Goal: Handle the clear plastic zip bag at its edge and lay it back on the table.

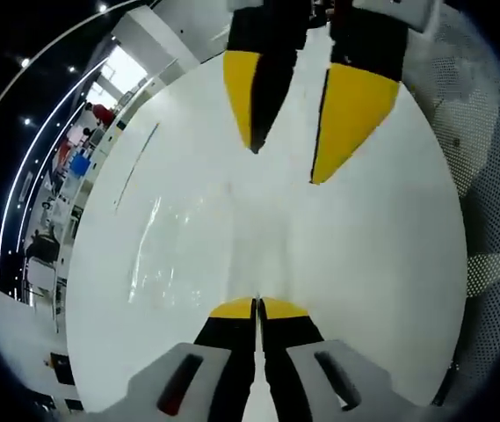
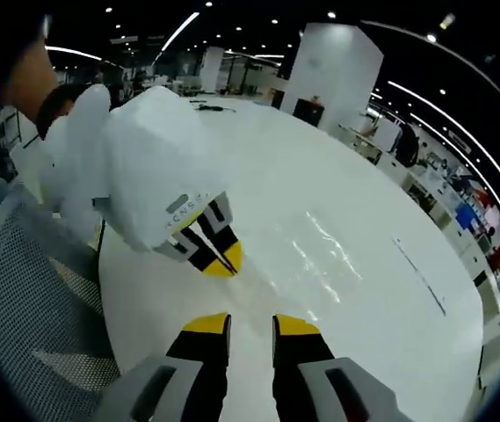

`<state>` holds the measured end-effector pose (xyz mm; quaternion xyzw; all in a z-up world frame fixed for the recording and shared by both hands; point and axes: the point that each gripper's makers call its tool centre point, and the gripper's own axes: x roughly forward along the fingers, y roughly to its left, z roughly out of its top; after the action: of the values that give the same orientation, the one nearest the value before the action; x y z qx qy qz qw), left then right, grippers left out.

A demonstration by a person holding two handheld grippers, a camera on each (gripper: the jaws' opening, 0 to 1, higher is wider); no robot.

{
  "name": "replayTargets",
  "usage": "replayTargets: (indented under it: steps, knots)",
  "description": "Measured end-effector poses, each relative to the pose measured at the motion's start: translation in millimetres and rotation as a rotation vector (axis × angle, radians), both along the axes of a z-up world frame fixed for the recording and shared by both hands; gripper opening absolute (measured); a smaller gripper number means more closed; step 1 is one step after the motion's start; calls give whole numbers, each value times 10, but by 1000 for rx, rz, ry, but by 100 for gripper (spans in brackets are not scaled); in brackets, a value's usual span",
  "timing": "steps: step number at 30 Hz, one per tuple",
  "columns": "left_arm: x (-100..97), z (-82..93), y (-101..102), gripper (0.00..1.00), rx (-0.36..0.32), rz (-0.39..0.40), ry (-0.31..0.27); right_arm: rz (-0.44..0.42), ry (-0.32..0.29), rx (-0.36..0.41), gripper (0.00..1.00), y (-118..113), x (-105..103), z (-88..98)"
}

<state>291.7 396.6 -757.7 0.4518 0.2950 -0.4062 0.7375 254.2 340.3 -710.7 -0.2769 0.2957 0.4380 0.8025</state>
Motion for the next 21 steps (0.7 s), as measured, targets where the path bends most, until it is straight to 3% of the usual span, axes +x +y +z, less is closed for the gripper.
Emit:
replayTargets:
  steps: [3,9,15,21]
  knots:
    - [81,-58,-51,0,3,14,27,-37,11,11,15,-73,-3,-26]
    - [135,-62,-90,3,9,19,19,-88,28,19,16,-202,-7,-80]
    - [30,-142,-110,12,-27,43,61,-120,36,43,16,-196,48,-95]
    - [-42,-112,-62,17,-93,101,80,-133,40,65,18,-161,73,-95]
